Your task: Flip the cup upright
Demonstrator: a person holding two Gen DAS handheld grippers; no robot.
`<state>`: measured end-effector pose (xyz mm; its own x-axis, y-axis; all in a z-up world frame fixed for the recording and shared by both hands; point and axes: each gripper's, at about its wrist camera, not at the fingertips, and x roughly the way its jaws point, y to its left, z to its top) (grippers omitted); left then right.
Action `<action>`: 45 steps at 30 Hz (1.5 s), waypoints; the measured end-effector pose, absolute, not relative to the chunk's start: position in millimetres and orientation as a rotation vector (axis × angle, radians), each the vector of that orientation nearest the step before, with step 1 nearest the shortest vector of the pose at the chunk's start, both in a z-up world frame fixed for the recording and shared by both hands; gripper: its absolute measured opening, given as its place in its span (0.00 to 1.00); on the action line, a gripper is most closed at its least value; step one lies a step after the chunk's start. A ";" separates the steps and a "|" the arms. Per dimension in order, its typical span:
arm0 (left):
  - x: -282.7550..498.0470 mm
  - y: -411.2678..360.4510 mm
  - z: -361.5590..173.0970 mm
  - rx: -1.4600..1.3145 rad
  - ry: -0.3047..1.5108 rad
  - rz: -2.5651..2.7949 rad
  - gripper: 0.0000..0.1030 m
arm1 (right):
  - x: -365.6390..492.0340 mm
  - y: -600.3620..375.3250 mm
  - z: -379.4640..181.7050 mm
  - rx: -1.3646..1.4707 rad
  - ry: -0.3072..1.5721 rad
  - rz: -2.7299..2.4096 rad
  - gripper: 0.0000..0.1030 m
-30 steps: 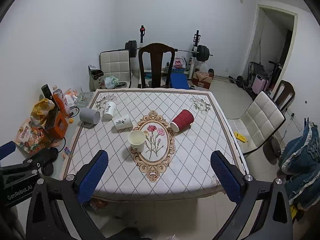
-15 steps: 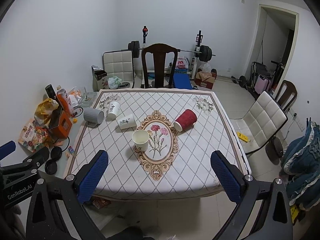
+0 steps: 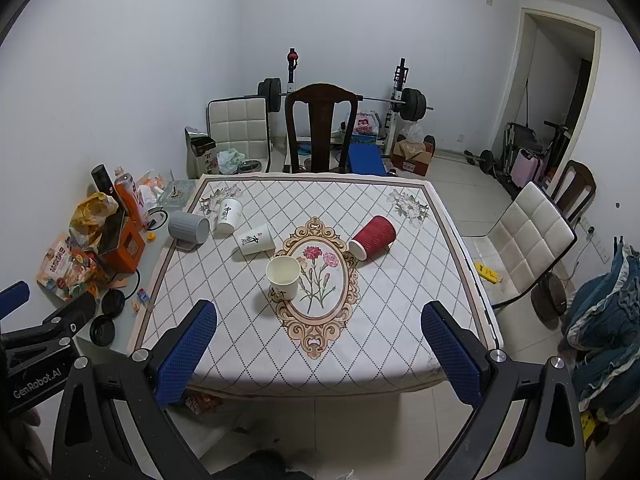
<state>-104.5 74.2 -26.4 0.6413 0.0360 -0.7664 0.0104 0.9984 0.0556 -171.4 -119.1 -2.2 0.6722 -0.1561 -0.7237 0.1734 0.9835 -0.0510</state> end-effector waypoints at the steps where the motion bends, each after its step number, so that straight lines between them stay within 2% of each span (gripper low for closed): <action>1: -104.5 74.5 -26.3 0.056 0.875 0.013 1.00 | -171.5 -119.7 -2.1 0.023 0.814 -0.184 1.00; 45: -107.8 75.2 -29.4 0.064 0.878 0.009 1.00 | -171.4 -114.2 -14.1 0.025 0.841 -0.159 1.00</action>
<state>-107.8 75.2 -29.4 0.6386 0.0341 -0.7688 0.0185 0.9980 0.0597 -171.4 -114.2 -14.1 0.6554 -0.1302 -0.7440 0.1499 0.9879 -0.0408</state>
